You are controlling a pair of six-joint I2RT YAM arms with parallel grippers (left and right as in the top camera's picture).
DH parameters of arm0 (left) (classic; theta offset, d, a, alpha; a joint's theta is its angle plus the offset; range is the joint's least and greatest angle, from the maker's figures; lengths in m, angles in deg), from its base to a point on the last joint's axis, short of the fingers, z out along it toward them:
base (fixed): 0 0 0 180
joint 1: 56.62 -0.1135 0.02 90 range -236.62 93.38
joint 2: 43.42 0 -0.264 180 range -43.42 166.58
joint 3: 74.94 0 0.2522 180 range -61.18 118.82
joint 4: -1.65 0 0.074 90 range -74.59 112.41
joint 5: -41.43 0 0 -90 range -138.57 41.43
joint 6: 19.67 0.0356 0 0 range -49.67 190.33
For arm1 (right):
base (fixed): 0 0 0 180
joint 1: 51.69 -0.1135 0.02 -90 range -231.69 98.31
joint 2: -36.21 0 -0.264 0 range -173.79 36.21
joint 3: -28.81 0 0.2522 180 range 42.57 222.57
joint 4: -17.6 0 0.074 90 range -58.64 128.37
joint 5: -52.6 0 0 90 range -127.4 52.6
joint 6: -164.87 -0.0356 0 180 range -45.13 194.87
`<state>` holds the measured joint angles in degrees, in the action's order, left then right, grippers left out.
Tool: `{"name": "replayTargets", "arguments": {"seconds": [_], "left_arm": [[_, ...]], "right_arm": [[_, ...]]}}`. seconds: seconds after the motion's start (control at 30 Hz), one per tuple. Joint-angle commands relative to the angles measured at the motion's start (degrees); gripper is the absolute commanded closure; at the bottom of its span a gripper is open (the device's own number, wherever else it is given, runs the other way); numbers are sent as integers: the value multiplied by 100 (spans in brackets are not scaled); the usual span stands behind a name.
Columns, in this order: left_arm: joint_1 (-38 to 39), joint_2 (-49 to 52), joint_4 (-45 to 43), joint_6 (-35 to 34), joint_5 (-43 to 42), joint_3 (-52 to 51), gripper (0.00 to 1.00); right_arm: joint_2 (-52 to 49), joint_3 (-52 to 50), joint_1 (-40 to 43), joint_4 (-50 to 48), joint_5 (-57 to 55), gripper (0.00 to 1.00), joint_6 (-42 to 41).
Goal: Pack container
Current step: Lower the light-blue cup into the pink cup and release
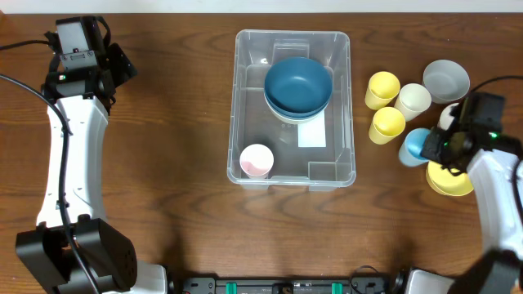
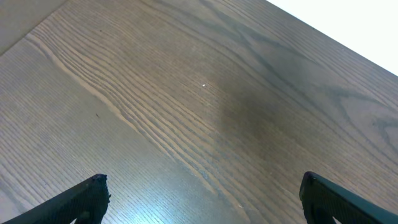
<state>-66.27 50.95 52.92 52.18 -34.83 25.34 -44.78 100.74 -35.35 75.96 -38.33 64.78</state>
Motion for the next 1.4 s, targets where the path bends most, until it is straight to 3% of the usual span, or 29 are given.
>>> {"name": "replayTargets", "arguments": {"seconds": [0.0,0.27,0.53,0.87,1.17,1.37], "left_arm": [[-20,-83,20,13,70,72,2],[-20,-83,20,11,70,72,2],[-20,-83,22,13,70,72,2],[-20,-83,20,13,70,72,2],[-20,-83,22,13,70,72,2],[-20,-83,20,13,70,72,2]], "right_arm": [[608,444,9,221,-7,99,-59],[1502,903,-544,444,1121,99,354],[1515,1187,-2507,68,1344,99,922],[664,1185,-4975,-1163,48,99,1001],[-603,1185,-5818,-1484,31,99,992],[-817,1185,-6006,-1399,28,99,970]]}}
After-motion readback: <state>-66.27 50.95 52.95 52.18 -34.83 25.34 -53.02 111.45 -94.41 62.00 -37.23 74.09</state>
